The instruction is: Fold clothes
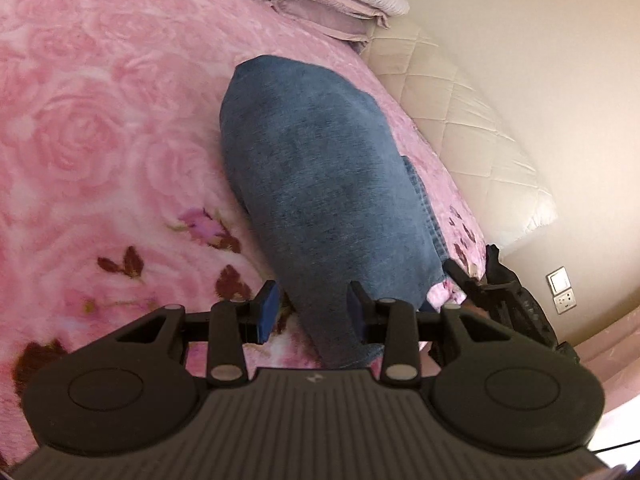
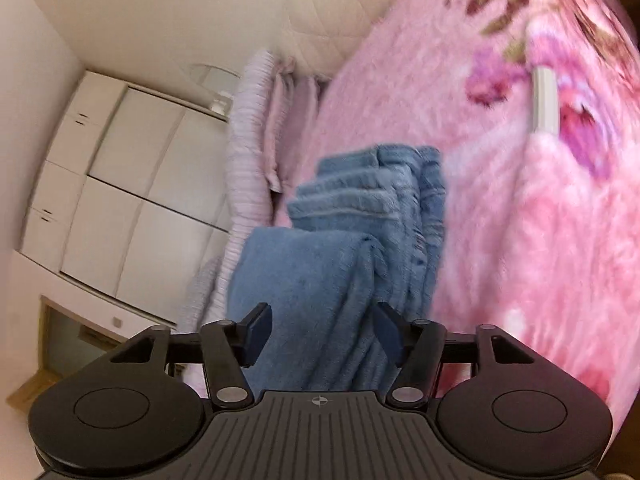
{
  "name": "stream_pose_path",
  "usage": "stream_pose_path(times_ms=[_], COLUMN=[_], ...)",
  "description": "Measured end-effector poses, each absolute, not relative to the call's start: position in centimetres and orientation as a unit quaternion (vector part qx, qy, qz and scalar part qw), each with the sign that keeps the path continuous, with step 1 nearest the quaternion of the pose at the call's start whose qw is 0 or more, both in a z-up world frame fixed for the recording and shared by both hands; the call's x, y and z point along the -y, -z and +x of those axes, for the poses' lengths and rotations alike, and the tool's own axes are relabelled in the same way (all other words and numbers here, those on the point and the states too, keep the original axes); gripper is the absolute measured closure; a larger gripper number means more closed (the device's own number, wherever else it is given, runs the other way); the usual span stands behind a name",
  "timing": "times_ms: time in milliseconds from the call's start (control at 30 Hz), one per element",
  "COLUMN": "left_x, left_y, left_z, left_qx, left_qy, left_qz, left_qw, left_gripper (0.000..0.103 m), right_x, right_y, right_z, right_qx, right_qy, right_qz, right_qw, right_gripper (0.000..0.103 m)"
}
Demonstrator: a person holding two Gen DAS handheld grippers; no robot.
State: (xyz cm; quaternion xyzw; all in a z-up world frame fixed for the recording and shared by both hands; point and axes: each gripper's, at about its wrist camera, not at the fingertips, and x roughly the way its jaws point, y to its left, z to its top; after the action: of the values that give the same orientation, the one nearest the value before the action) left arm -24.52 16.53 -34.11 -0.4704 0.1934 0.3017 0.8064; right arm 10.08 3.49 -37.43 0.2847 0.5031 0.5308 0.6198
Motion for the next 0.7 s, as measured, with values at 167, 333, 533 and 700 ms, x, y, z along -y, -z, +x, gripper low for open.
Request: stream_pose_path(times_ms=[167, 333, 533, 700], left_x=[-17.2, -17.9, -18.9, -18.9], left_y=[34.3, 33.3, 33.3, 34.0], left_z=[-23.7, -22.1, -18.9, -18.2], left_qx=[-0.191, -0.185, -0.195, -0.202], left_qy=[-0.302, -0.283, -0.254, -0.25], left_qz=[-0.476, -0.465, -0.446, -0.445], left_qw=[0.804, 0.818, 0.836, 0.836], left_gripper=[0.071, 0.071, 0.071, 0.071], right_x=[-4.8, -3.1, 1.6, 1.2], right_y=[37.5, 32.4, 29.0, 32.8], right_z=[10.8, 9.9, 12.2, 14.4], right_qx=[-0.502, -0.379, -0.286, -0.425], right_qy=[-0.522, -0.562, -0.504, -0.518], right_qz=[0.273, 0.227, 0.221, 0.281], right_qw=[0.633, 0.699, 0.784, 0.687], right_gripper=[0.078, 0.103, 0.103, 0.086])
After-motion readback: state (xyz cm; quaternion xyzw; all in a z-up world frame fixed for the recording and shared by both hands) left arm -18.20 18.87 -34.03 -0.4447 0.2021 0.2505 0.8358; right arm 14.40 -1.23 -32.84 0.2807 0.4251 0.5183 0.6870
